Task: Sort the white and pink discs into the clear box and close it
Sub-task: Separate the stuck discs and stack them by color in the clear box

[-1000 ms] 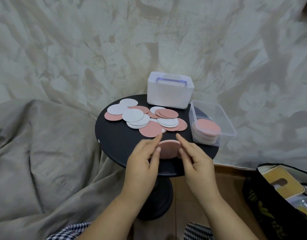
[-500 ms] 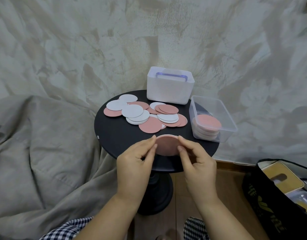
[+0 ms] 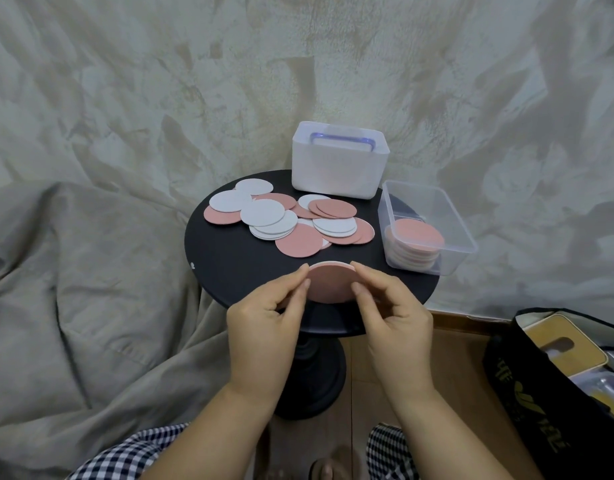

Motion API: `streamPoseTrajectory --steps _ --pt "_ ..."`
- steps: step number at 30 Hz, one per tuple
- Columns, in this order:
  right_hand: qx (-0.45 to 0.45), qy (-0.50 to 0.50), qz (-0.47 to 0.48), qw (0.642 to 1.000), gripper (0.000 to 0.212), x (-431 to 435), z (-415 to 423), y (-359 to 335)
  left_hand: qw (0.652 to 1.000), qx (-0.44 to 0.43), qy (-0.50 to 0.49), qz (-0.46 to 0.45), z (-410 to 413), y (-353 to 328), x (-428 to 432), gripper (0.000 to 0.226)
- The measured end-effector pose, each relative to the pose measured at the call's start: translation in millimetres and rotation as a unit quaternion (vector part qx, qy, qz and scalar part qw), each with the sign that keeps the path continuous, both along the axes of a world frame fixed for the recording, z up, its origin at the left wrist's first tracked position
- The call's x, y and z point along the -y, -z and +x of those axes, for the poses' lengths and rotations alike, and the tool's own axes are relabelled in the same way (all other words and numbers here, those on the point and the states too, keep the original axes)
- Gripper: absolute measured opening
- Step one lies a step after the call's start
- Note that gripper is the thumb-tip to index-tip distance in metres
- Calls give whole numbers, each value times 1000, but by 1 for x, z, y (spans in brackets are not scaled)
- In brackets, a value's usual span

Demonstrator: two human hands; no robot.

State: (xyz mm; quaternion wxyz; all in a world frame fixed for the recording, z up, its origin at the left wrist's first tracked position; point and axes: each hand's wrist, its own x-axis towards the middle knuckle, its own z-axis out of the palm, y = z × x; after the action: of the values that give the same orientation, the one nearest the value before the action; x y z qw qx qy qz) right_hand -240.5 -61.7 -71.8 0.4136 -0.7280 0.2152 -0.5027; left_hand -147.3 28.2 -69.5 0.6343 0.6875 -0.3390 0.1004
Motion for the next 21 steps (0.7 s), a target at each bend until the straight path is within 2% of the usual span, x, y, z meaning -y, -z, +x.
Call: streamPoseTrajectory --steps 5,13,17,21 --pt "4 15 -66 998 29 5 -1 -2 1000 1 -2 -5 1 -2 -1 25" --pt "-13 -4 -37 999 34 9 -2 -5 1000 -16 17 10 3 1 2 22" --pt "-29 -30 61 997 33 32 -12 -26 996 -58 67 28 0 -9 15 24" --pt "6 -27 162 986 26 82 -30 -66 983 -38 135 115 -3 -22 46 33"
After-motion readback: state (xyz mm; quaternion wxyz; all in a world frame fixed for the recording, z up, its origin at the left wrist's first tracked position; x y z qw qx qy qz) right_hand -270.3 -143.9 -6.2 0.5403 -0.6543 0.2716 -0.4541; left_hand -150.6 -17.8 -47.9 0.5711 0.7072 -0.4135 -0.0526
